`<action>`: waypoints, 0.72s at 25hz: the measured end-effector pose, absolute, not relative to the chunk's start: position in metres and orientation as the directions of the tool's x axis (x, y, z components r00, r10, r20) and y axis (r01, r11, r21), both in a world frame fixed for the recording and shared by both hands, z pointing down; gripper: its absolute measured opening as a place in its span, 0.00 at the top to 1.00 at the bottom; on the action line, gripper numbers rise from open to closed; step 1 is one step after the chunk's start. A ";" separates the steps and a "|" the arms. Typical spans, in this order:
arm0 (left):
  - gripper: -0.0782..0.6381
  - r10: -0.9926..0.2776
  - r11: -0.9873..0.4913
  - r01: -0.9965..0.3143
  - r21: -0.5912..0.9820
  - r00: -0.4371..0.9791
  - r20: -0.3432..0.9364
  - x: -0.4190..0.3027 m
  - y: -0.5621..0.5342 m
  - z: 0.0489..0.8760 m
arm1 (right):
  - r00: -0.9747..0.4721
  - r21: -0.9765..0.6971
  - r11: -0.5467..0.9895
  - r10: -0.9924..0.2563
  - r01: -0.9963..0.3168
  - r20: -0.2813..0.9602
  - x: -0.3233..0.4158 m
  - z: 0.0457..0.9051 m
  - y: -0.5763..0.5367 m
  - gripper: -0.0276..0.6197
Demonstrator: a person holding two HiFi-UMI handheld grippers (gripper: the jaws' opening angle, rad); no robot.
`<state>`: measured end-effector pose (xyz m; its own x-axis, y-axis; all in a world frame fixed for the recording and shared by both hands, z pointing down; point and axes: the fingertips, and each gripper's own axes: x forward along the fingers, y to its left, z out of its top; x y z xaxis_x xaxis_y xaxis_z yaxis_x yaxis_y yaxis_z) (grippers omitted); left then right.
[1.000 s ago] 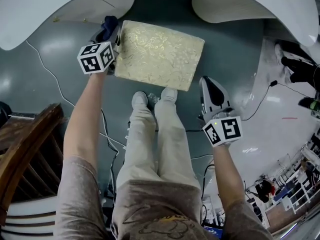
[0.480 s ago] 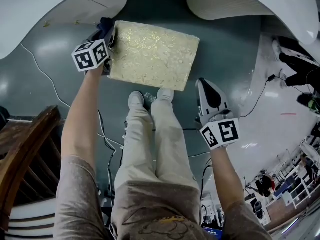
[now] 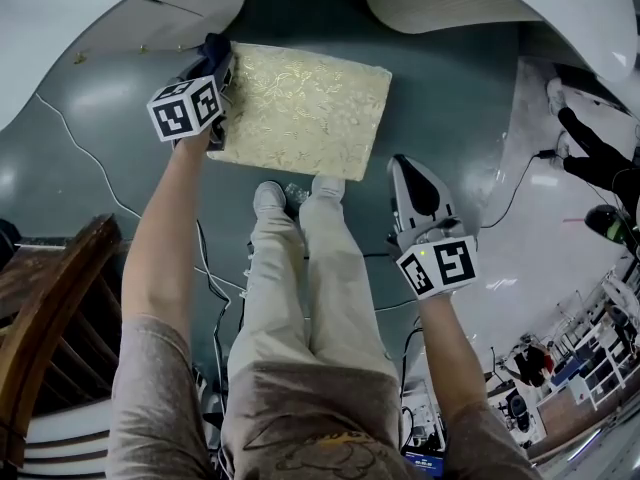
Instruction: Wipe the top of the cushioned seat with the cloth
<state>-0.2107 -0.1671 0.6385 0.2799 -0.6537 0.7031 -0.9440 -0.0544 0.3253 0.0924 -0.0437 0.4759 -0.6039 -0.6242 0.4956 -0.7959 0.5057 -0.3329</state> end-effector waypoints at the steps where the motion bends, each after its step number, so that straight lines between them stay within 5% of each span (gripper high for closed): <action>1: 0.75 -0.656 -0.051 -0.943 0.328 0.280 0.701 -0.208 -0.168 0.637 | -0.603 -0.334 0.504 -0.625 -0.797 0.496 0.093 0.476 -0.043 0.95; 18: 0.75 -0.566 -0.291 -0.886 0.361 0.464 0.681 -0.073 -0.168 0.631 | -0.575 -0.346 0.460 -0.651 -0.818 0.495 0.108 0.480 -0.039 0.95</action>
